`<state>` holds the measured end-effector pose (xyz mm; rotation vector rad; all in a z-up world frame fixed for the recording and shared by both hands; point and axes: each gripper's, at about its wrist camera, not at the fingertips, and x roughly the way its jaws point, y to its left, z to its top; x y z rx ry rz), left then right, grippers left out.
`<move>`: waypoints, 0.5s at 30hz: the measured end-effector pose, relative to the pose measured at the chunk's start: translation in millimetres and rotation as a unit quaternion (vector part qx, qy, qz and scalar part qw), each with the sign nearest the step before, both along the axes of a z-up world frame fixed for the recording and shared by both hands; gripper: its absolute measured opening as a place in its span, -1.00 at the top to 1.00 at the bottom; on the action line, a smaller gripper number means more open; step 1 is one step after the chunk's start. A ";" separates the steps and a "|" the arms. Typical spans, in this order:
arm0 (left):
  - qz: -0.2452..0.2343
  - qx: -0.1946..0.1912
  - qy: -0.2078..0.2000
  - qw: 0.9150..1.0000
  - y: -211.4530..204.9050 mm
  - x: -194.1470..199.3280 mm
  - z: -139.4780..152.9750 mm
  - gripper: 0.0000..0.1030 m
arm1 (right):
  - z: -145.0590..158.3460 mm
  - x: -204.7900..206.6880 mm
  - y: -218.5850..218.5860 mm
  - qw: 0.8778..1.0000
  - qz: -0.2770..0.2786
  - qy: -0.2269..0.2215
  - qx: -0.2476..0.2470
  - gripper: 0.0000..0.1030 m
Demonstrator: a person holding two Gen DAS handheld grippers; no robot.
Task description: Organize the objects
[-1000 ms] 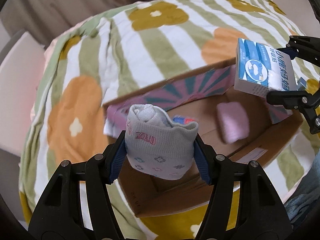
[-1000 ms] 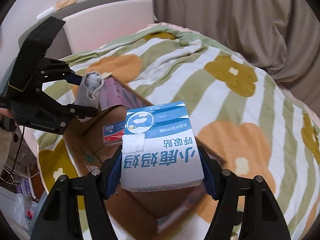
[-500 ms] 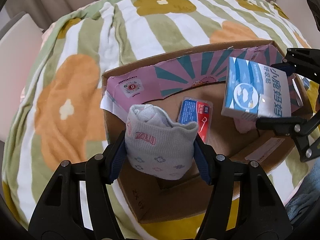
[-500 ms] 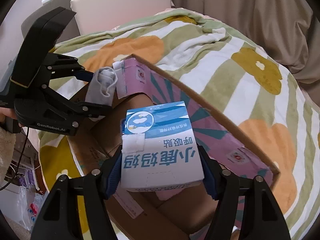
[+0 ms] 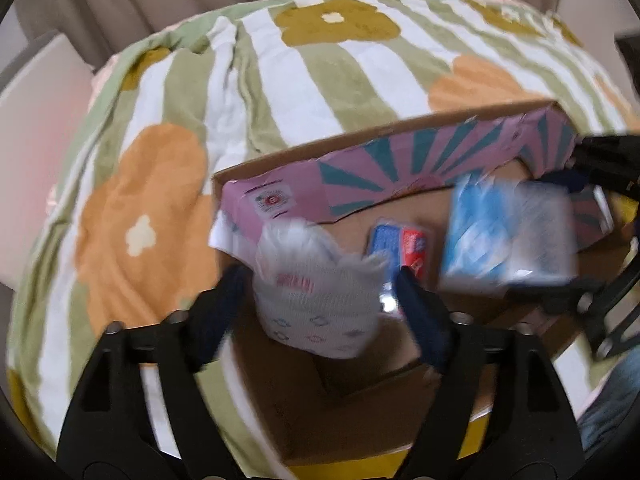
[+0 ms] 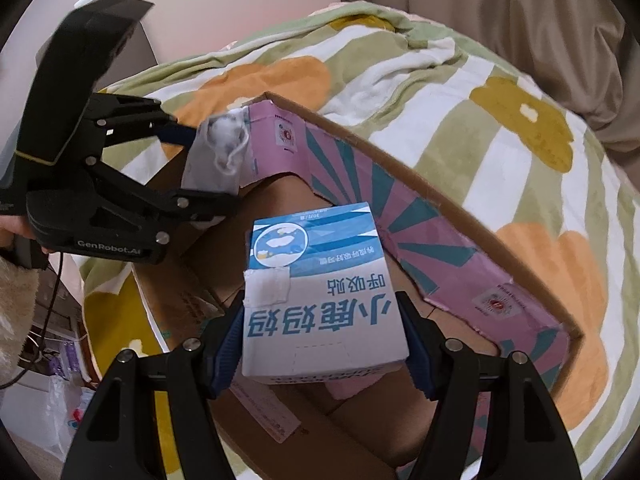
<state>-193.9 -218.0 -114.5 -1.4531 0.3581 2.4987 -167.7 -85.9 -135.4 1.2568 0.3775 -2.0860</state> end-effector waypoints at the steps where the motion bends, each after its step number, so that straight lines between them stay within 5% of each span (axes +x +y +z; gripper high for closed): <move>1: 0.003 0.011 -0.001 1.000 -0.3 -1.4 1.6 -1.00 | -1.0 0.7 0.2 1.000 0.001 0.000 -0.003 -0.45; 4: 0.002 0.002 0.011 1.000 4.4 -4.3 6.5 -0.99 | -2.2 5.7 2.3 1.000 0.005 0.022 0.002 -0.92; 15: 0.002 0.008 0.007 1.000 15.4 -1.3 2.4 -0.99 | -0.3 14.8 12.6 0.999 -0.005 0.042 0.006 -0.96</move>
